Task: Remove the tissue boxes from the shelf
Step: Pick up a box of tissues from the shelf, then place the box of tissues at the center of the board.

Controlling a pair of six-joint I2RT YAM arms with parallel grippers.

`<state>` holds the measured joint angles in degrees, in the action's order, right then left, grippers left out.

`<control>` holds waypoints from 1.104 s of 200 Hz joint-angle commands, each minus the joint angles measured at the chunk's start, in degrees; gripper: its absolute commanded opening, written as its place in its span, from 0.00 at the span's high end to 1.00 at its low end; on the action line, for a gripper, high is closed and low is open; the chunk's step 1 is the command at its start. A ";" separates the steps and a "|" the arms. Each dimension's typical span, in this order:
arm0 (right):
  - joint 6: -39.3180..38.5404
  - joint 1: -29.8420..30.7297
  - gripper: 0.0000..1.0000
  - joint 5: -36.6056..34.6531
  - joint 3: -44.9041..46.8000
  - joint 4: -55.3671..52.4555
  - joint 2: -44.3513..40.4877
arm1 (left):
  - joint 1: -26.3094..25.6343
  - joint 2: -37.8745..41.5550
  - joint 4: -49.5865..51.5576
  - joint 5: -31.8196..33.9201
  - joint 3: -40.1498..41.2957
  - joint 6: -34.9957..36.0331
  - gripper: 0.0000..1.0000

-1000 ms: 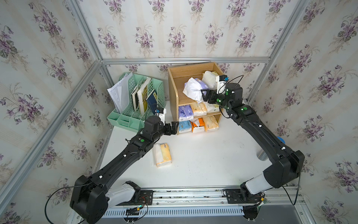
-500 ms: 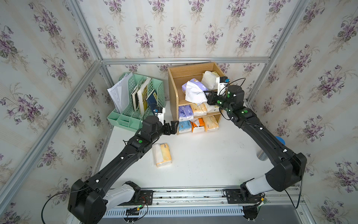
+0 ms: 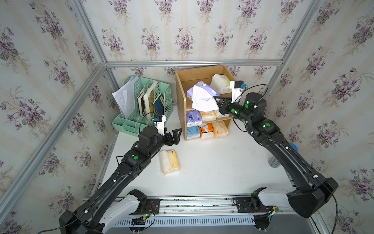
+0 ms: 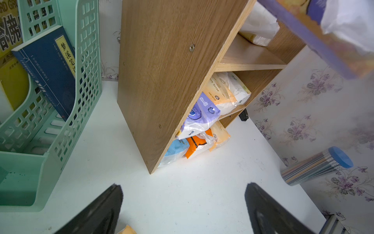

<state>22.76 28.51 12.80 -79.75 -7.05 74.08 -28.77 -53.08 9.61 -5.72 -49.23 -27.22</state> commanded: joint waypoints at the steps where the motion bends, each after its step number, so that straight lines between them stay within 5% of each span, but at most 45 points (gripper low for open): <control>1: 1.03 1.37 1.00 -1.93 3.03 -0.05 -3.05 | -0.36 1.69 1.23 -0.61 0.45 -0.65 0.01; 122: 14.19 10.10 1.00 -6.49 45.93 8.86 -28.53 | -1.71 19.58 9.84 3.07 16.32 -6.71 0.01; 166: 23.07 13.37 1.00 -12.36 60.97 22.14 -27.45 | -2.65 17.99 8.40 2.59 20.11 -9.77 0.01; 206: 27.83 16.89 1.00 -17.71 65.23 27.43 -23.75 | -2.95 15.27 7.90 5.81 21.24 -9.76 0.01; 221: 27.99 18.16 0.92 -18.57 65.16 27.45 -21.76 | -2.91 14.64 7.21 6.55 22.05 -10.22 0.01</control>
<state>47.94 45.17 -2.04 -14.66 13.78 50.24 -31.75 -37.67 19.18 -1.43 -28.05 -36.45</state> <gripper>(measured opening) 0.157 0.988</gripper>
